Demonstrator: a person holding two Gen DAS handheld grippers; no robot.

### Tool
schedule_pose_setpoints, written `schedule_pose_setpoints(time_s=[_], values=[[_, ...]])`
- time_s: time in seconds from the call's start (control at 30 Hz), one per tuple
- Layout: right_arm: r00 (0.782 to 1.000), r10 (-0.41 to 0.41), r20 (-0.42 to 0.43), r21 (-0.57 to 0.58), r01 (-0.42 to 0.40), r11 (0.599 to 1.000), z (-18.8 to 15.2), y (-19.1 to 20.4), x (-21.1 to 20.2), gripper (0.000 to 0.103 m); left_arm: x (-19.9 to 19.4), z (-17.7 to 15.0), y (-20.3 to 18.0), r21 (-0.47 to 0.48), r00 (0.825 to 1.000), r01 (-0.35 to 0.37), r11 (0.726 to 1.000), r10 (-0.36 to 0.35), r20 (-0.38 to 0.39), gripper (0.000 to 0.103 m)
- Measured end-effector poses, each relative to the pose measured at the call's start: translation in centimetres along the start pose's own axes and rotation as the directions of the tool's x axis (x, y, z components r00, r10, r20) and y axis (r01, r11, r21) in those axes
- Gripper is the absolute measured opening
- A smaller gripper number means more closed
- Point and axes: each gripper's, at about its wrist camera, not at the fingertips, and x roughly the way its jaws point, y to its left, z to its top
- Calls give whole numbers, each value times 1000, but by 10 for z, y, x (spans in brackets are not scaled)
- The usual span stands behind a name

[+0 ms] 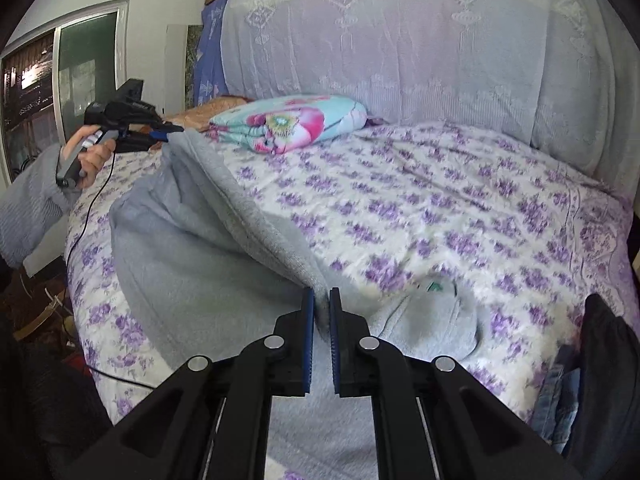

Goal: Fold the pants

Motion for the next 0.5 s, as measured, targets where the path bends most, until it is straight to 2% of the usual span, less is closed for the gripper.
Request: schedule_pose_setpoints(time_s=[0.07,0.1,0.17,0.23,0.3,0.33,0.43,0.5], values=[[999,24,49,-45,-21,999,4,7,-14,7,-28,-20,5,88,996,52,995,-57,62,11],[996,63,56,-64,-59,996,-1,12,-20,7,-38,-34,15,106,996,54,993,-60,58,11],[992,122,7,-66,-122,990,-22,25,-22,7,-50,-63,50,57,998,56,997,-57,21,11],[988,131,-87,-69,-137,988,-49,39,-13,7,-57,-94,86,-41,999,44,998,-45,-15,11],[980,131,-150,-40,-138,990,-69,43,-4,7,-62,-116,103,-83,999,28,996,-31,-35,10],[979,133,-156,-3,-135,991,-74,38,-2,7,-65,-123,105,-92,999,32,995,-35,-33,7],[985,109,-137,73,-100,992,-78,23,-1,7,-77,-124,97,-106,998,70,992,-70,4,8],[984,127,-126,128,-111,986,-76,15,1,10,-84,-119,86,-94,996,84,992,-82,26,17]])
